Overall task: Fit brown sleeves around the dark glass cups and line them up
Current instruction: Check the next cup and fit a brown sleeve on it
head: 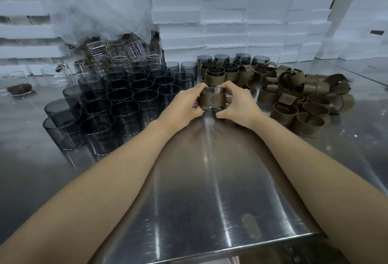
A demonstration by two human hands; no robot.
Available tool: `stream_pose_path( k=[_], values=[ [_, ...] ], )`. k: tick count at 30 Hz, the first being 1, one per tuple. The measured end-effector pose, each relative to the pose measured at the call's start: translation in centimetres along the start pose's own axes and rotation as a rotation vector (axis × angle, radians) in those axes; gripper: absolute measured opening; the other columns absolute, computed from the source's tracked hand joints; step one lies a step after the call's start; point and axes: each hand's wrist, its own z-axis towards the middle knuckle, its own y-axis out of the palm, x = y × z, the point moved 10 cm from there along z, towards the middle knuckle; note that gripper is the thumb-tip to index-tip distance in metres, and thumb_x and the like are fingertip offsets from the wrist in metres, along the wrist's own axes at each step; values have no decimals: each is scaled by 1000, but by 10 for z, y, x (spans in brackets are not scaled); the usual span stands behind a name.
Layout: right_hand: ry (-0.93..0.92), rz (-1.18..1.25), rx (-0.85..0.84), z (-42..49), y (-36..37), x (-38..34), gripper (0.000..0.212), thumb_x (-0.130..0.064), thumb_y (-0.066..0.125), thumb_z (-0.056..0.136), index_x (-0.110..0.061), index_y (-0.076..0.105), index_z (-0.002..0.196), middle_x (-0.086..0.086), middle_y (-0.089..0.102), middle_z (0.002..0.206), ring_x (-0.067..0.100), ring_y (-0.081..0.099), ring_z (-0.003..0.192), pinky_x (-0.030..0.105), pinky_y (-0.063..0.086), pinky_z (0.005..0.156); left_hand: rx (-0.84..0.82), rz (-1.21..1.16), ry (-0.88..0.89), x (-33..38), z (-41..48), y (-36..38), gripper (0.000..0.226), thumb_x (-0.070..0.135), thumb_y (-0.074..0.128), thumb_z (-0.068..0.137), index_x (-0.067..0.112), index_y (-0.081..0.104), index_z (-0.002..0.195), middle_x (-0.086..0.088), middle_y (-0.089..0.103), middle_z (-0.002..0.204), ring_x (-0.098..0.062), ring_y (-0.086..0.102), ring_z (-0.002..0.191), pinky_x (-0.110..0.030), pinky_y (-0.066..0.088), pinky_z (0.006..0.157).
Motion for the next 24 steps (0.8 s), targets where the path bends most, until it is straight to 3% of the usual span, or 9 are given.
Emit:
stream_pose_path(
  k=[3, 6, 9, 12, 14, 16, 20, 24],
  values=[
    [4, 14, 9, 0, 1, 0, 51, -3, 78, 66, -15, 55, 109, 2, 65, 108, 18, 67, 93, 34, 58, 82, 21, -41, -18, -1, 0, 0, 56, -6, 61, 83, 10, 49, 135, -6, 62, 119, -19, 64, 107, -40, 51, 98],
    [2, 54, 8, 1, 3, 0, 55, 4, 74, 68, -14, 52, 115, 1, 63, 112, 20, 67, 97, 33, 57, 83, 7, -49, -41, -2, -1, 3, 74, -3, 63, 83, 8, 33, 150, -9, 48, 144, -19, 52, 127, -37, 43, 109],
    [12, 96, -55, 1, 7, 1, 65, 15, 64, 73, -11, 46, 129, 2, 55, 127, 20, 60, 113, 31, 54, 93, 44, -63, -34, -1, 0, 0, 75, -3, 66, 81, 6, 35, 149, -8, 45, 145, -19, 51, 126, -37, 45, 106],
    [-40, 7, -58, 2, 4, -4, 72, 17, 60, 78, -8, 39, 142, 8, 37, 152, 16, 44, 132, 9, 43, 97, 68, -82, -36, -2, -1, -2, 74, -4, 66, 78, 6, 40, 146, -8, 48, 141, -22, 56, 120, -39, 49, 102],
    [-78, -36, -54, 2, 4, -8, 74, 16, 59, 81, -4, 34, 147, 9, 35, 153, 15, 42, 132, -3, 36, 90, 78, -108, -49, -5, -1, -3, 75, -5, 66, 77, 6, 40, 146, -7, 49, 141, -23, 59, 115, -40, 52, 98],
    [-81, -39, -55, 2, 2, -7, 75, 15, 60, 82, -2, 31, 149, 11, 42, 148, 14, 45, 127, -5, 35, 85, 80, -112, -54, -6, -1, -2, 76, -5, 65, 76, 7, 40, 147, -5, 48, 141, -22, 59, 115, -40, 54, 95],
    [-73, -40, -26, 1, -2, -4, 73, 14, 63, 82, -4, 35, 147, 9, 51, 141, 7, 48, 121, -3, 38, 84, 71, -109, -51, -8, -1, -1, 77, -4, 65, 76, 10, 38, 148, -3, 46, 142, -20, 58, 118, -39, 54, 95],
    [-69, -37, -24, 1, -1, -4, 69, 10, 66, 80, -9, 44, 143, 9, 61, 129, 15, 60, 114, 21, 52, 91, 73, -105, -35, -6, -1, -3, 73, -3, 66, 74, 12, 44, 143, 3, 52, 129, -18, 63, 107, -31, 57, 88]
  ],
)
